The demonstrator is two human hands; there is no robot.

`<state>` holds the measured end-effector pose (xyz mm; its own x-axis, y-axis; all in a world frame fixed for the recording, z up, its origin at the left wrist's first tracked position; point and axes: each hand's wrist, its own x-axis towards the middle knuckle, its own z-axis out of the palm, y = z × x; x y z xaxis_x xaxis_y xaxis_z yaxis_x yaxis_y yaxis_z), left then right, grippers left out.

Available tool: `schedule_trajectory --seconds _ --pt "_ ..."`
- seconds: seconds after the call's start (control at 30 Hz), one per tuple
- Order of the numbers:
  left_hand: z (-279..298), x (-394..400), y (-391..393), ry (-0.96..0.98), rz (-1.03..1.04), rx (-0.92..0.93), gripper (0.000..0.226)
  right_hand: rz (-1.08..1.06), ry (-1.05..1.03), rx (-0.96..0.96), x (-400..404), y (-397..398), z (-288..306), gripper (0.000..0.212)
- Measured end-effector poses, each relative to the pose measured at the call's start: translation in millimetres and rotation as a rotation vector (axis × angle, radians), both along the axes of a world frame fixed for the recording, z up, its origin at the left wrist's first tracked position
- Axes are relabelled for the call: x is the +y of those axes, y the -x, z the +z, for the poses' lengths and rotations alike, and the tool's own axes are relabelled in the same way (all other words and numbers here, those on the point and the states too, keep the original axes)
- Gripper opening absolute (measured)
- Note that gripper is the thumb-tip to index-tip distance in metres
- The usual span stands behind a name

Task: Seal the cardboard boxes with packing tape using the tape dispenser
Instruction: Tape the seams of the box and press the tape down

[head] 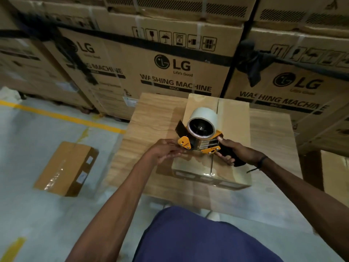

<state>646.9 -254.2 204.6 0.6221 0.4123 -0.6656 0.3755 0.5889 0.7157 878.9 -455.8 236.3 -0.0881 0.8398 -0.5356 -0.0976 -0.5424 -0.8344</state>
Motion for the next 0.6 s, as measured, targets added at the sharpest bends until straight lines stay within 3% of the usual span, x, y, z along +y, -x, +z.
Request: schedule_trajectory --seconds 0.13,0.23,0.37,0.6 --pt "-15.8 4.7 33.6 -0.231 -0.002 0.091 0.012 0.100 0.038 -0.057 17.0 20.8 -17.2 0.061" --pt "-32.9 -0.1 54.6 -0.337 0.014 0.141 0.029 0.161 0.049 -0.085 22.6 32.6 -29.5 0.066" --pt "-49.9 -14.9 64.5 -0.588 0.029 0.237 0.028 0.208 0.039 -0.150 23.0 41.7 -31.7 0.068" --pt "-67.1 -25.0 80.1 -0.417 0.132 0.200 0.034 0.211 0.014 -0.240 17.2 40.0 -39.3 0.071"
